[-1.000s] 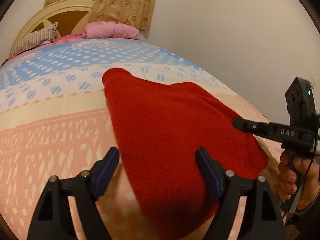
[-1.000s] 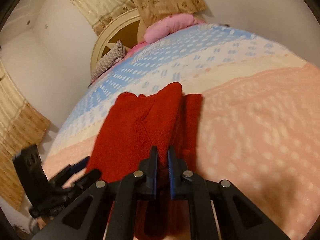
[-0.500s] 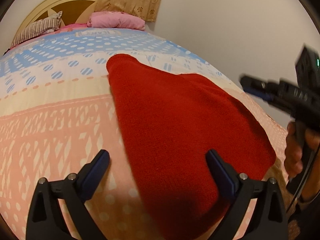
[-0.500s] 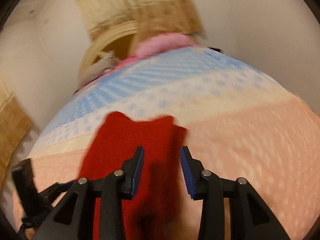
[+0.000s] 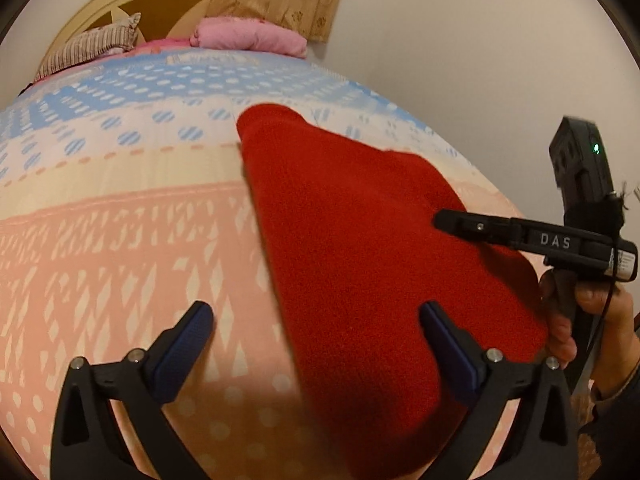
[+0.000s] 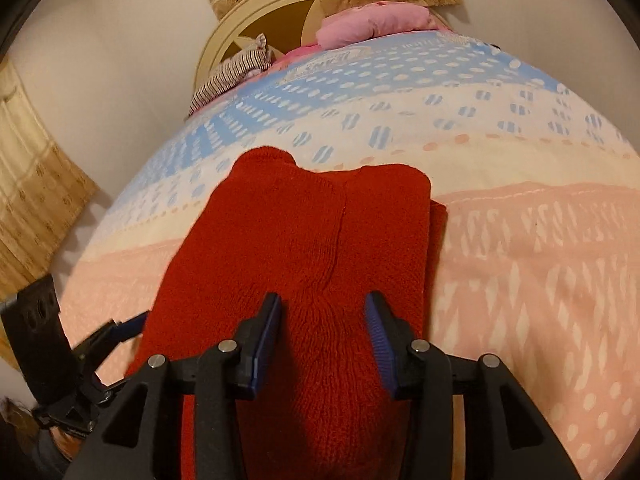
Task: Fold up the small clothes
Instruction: 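Press the folded red sweater flat with the right tool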
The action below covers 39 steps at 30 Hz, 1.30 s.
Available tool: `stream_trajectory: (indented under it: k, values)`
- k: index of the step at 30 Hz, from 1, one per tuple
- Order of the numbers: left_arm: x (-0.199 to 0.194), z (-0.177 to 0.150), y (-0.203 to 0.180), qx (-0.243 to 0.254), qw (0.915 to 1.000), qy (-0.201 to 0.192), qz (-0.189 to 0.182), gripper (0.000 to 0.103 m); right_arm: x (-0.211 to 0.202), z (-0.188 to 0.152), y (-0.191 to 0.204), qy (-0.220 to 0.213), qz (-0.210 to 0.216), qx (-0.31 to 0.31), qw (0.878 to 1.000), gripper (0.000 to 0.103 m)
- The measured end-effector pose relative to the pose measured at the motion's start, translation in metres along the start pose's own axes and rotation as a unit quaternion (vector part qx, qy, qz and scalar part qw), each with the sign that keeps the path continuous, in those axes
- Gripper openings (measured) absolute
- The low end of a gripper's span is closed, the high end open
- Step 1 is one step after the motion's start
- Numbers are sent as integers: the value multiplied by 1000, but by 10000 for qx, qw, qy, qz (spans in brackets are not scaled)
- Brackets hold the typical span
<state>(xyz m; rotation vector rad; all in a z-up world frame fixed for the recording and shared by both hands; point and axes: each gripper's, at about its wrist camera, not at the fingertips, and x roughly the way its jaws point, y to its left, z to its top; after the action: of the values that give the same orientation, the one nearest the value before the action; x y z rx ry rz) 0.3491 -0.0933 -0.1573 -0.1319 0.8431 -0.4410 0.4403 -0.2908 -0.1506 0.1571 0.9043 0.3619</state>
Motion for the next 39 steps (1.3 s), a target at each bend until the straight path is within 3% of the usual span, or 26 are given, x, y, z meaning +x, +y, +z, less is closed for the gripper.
stream_trajectory:
  k: [2, 6, 10, 16, 30, 31, 32, 37, 39]
  values:
    - [2, -1, 2, -56, 10000, 48, -46, 103, -1, 5, 7, 63, -111, -172, 9998, 44]
    - [3, -2, 3, -102, 9999, 88, -39, 103, -15, 19, 9, -284, -179, -172, 9993, 45]
    - [3, -2, -2, -16, 9999, 91, 43, 103, 5, 16, -4, 78, -278, -157, 9995, 45]
    - [4, -3, -6, 99, 9998, 82, 137, 103, 0, -3, -23, -265, -79, 64, 9996, 46]
    - [1, -5, -12, 238, 9990, 38, 377, 103, -2, -15, -46, -509, 364, 614, 9961, 46]
    - [1, -4, -11, 209, 9991, 70, 350, 103, -3, -15, -47, -501, 358, 644, 9960, 49]
    - [2, -4, -9, 165, 9993, 97, 316, 103, 0, -16, -49, -388, 203, 748, 9962, 67]
    - [5, 5, -4, 3, 9995, 289, 114, 103, 1, -15, -55, -359, 352, 895, 9947, 67]
    - [1, 11, -6, 130, 9997, 201, 108, 103, 1, -15, -56, -370, 377, 917, 9944, 67]
